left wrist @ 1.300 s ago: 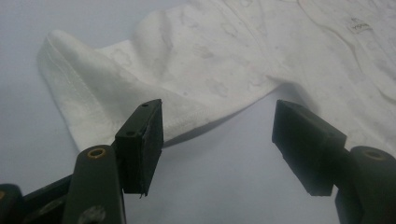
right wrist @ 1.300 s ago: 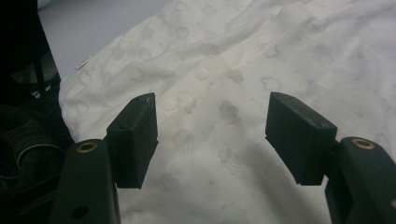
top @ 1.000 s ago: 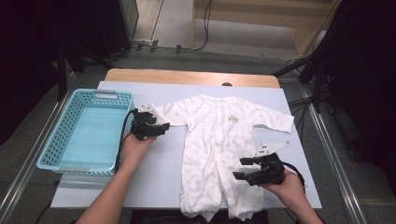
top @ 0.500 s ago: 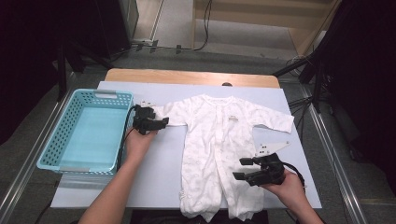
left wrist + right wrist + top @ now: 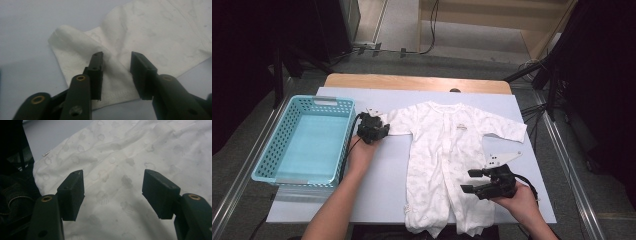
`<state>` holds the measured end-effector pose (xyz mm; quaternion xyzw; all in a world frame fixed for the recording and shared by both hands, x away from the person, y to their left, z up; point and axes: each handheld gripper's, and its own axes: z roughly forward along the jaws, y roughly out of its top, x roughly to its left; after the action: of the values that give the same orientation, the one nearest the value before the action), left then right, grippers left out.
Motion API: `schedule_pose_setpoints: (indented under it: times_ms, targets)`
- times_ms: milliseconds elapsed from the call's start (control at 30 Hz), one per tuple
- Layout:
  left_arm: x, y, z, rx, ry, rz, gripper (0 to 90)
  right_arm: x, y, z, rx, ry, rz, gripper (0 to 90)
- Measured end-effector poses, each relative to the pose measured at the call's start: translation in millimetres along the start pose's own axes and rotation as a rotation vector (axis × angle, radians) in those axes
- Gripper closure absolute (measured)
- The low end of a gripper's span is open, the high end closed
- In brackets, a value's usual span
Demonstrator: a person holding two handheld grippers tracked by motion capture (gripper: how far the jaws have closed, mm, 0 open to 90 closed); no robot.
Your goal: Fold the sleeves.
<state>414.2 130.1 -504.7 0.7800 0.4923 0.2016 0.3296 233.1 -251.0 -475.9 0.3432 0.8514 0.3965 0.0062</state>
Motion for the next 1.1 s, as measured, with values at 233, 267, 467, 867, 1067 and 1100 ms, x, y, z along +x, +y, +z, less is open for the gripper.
schedule_pose_setpoints:
  times_ms: [233,267,467,867,1067,1100]
  targets:
    - [4.3,3.0,-2.5,0.033,-0.040,-0.047,88.6,0.6,1.1,2.0,0.005,0.006,0.002,32.6]
    - [2.7,4.2,-3.8,0.034,-0.035,-0.037,88.8,0.8,1.3,2.6,0.005,0.007,0.002,32.6]
    - [-5.1,14.7,-16.5,-0.013,-0.129,-0.065,88.7,-0.2,1.7,4.8,0.012,0.016,-0.001,32.6]
    - [-18.1,26.6,-29.0,-0.044,-0.228,-0.068,88.7,-4.4,0.4,6.9,0.005,-0.023,0.024,28.7]
    - [-24.2,32.6,-33.2,-0.052,-0.258,-0.056,88.7,-4.9,-0.9,5.3,-0.006,-0.036,0.033,28.3]
    - [-25.7,33.4,-33.4,-0.053,-0.260,-0.053,88.7,-4.9,-1.3,5.1,-0.007,-0.039,0.034,28.3]
